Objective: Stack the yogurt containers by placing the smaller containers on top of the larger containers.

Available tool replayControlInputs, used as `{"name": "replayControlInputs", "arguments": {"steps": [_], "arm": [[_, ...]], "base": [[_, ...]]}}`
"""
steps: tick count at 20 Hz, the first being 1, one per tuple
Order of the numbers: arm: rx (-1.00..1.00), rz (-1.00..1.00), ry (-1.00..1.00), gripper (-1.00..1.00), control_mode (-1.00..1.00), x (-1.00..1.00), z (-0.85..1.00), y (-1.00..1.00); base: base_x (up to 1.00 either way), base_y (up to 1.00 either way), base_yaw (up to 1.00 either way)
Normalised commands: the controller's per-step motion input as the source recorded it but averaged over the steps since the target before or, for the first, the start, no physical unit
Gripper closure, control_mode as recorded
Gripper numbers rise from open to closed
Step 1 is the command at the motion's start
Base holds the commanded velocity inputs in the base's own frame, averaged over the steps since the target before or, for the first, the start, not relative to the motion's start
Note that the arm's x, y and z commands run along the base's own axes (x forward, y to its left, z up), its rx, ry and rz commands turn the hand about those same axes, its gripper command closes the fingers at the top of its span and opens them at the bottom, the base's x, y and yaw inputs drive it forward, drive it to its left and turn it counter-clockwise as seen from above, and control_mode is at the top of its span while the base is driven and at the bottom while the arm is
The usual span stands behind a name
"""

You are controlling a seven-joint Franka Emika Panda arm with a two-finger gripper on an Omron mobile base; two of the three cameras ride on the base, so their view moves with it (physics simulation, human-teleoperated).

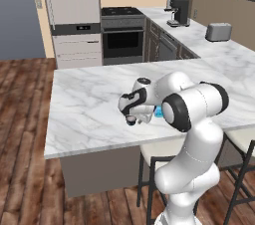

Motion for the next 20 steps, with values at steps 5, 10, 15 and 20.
{"name": "replayControlInputs", "arguments": {"steps": [5,10,15,20], "arm": [[-0.01,0.00,0.01,-1.00,-1.00,0.00,-0.18,0.00],[-0.01,0.00,0.02,-1.00,-1.00,0.00,-0.18,0.00],[-0.01,0.00,0.00,-1.00,-1.00,0.02,-0.18,0.00],[-0.02,0.00,0.00,-1.00,-1.00,0.01,-0.18,0.00]], "base": [[0.00,0.00,0.00],[0.00,0.00,0.00],[0.00,0.00,0.00],[0.00,0.00,0.00]]}}
